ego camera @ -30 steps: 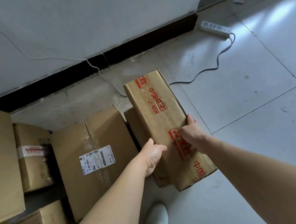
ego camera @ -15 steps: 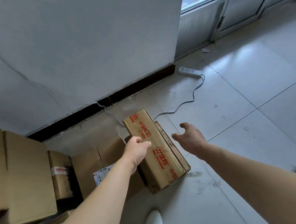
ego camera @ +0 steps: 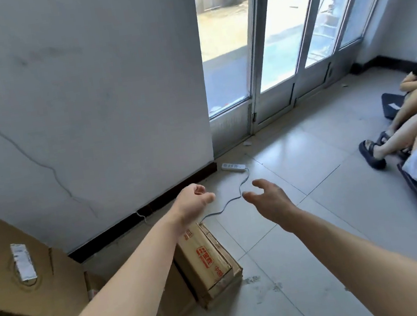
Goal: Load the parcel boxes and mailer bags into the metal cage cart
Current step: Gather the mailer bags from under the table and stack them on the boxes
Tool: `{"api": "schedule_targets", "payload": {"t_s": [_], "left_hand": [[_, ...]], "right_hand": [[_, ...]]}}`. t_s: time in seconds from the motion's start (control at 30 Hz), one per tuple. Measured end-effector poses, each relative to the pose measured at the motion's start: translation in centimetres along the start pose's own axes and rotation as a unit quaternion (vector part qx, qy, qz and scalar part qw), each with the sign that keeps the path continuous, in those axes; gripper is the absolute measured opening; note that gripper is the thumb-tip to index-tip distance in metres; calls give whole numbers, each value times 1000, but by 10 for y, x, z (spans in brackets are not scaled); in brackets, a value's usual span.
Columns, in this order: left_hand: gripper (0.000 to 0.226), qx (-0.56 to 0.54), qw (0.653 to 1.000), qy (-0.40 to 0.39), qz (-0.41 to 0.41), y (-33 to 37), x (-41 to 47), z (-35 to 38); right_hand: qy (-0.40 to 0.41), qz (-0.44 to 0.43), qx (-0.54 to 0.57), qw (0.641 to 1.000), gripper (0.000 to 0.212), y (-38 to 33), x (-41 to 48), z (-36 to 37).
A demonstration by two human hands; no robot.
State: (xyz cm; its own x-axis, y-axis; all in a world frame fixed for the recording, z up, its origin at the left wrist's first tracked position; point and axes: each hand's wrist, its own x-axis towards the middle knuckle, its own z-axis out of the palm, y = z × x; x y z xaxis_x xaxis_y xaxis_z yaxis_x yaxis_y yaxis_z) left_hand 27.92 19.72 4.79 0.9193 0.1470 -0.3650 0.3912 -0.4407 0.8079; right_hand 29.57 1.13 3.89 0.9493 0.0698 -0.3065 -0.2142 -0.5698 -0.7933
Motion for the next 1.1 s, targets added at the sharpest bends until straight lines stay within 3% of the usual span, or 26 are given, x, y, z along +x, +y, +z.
{"api": "schedule_targets", "payload": {"t_s": [0.23,0.47,0.53,0.77,0.9,1.1], "left_hand": [[42,52,988,-103,99,67,-63,61],[47,146,930,-213,263,108,-115,107],[46,178,904,-223,320,110,-139,110],[54,276,760,-262,527,118,-241,113],[55,285,699,-323,570,97,-298,122],[54,283,634,-383,609,53,-397,137]], "right_hand": [[108,49,44,992,55,25,-98,-70],[259,110,-83,956,58,49,-208,-110],[290,131,-113,941,59,49,-242,-109],[407,174,-159,882,61,38,-378,-74],[458,226,-154,846,60,50,-461,-44],[508,296,-133,798,56,71,-580,12]]}}
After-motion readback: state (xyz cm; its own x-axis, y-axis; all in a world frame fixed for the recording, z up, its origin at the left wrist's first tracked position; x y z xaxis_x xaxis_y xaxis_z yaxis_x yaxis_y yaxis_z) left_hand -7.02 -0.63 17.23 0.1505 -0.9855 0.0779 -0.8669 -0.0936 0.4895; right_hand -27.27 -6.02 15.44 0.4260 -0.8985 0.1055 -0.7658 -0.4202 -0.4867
